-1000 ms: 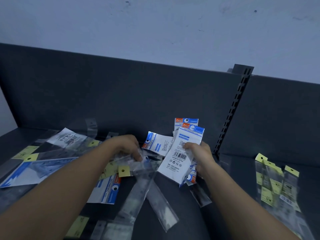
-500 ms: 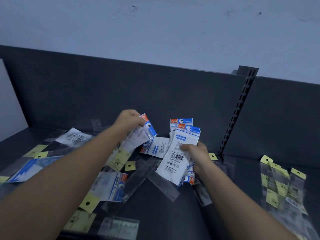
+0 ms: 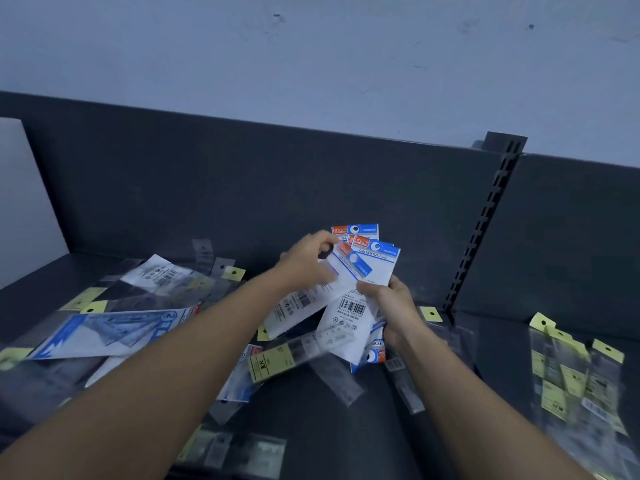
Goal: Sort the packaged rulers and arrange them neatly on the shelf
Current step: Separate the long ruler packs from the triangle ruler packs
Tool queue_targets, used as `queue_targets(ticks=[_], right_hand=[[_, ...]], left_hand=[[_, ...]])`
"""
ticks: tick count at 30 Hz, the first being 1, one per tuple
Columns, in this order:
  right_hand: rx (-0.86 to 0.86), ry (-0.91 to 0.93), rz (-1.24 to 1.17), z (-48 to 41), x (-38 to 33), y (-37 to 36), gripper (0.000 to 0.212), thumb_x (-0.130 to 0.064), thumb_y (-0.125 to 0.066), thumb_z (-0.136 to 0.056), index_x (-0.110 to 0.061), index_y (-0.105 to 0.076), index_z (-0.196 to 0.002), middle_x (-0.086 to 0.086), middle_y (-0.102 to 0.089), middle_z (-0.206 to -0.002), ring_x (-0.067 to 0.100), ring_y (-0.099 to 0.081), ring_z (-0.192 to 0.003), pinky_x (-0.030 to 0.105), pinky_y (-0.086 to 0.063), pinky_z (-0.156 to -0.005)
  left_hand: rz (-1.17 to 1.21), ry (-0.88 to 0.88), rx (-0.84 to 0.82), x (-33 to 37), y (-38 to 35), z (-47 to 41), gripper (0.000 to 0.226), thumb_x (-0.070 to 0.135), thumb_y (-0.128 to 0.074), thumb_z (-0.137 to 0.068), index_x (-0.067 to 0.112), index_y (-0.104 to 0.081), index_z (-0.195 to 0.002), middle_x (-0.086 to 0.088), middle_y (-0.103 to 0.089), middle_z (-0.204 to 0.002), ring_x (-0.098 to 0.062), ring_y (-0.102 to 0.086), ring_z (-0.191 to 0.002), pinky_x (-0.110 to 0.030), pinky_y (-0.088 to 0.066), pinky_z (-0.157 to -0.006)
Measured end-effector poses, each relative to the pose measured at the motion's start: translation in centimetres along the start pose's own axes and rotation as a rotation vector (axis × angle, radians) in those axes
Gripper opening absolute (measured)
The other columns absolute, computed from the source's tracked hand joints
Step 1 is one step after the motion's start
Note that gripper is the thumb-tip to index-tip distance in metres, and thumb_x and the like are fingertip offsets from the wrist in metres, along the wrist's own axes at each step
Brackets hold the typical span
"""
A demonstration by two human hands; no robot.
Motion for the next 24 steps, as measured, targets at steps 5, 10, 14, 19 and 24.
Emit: queue_targets(ticks=[5,10,14,19,24], right_hand=[[0.044,0.01,0.048,-0.4,0.5,0.5,0.032,0.008,-0.06,-0.085,-0.005,-0.057,-0.114,0.014,-0.071,-0.105,0.031,-0.07,-0.087,0.038,-0.057,-0.068],[0.047,0.107,0.07,-0.5,-0.2,-0.4,0.028,0.004,-0.062,-0.085,-0.007,-0.06,-0.11,0.014,-0.072,-0.105,0.033,-0.069,-0.093,0.05,-0.056,-0.085],[0.009,0.186,0.058,-0.2,-1.3,-1.3,0.03,-0.007,-0.074,-0.082,-0.009,-0.061,-0.109,0.01,-0.073,-0.102,0.029,-0.071,-0.091,0.049,-0.057,-0.084],[-0.008,0.26,0.171,0.0,-2.4,-2.7,0.029,-0.003,-0.075,-0.079,-0.014,-0.062,-0.101,0.005,-0.074,-0.099,0.025,-0.072,-0.089,0.044,-0.058,-0.08],[0.17,0.544,0.222,1.9,-7.3,-3.3,0.025,-0.004,-0.069,-0.083,-0.024,-0.058,-0.09,-0.01,-0.069,-0.092,0.004,-0.066,-0.08,0.025,-0.052,-0.075]], left_hand=[[-0.55,0.163,-0.158,-4.0,-0.7,1.2,0.084,0.052,-0.075,-0.073,0.029,-0.035,-0.144,0.004,-0.04,-0.145,-0.019,-0.038,-0.133,-0.046,-0.021,-0.11],[-0.377,0.023,-0.081,-3.0,-0.9,1.2,0.071,0.045,-0.078,-0.072,0.03,-0.048,-0.134,0.006,-0.047,-0.135,-0.017,-0.048,-0.123,-0.037,-0.036,-0.105],[-0.258,-0.073,0.008,-2.1,-0.3,1.5,0.065,0.036,-0.08,-0.072,0.028,-0.052,-0.13,0.006,-0.05,-0.124,-0.011,-0.049,-0.111,-0.032,-0.045,-0.094],[-0.216,-0.085,0.109,-2.4,1.3,2.0,0.062,0.04,-0.08,-0.073,0.021,-0.054,-0.126,0.007,-0.049,-0.12,-0.006,-0.048,-0.1,-0.022,-0.04,-0.084],[-0.273,-0.033,0.091,-3.9,2.4,2.2,0.035,0.032,-0.079,-0.075,0.016,-0.055,-0.096,0.003,-0.045,-0.106,-0.01,-0.049,-0.087,-0.023,-0.04,-0.07]])
Point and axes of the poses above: each hand's wrist, its own z-axis away from the middle knuckle, its own y-axis out of the back of the hand, x = y × z, the point moved 9 cm from there along -z, towards the middle knuckle
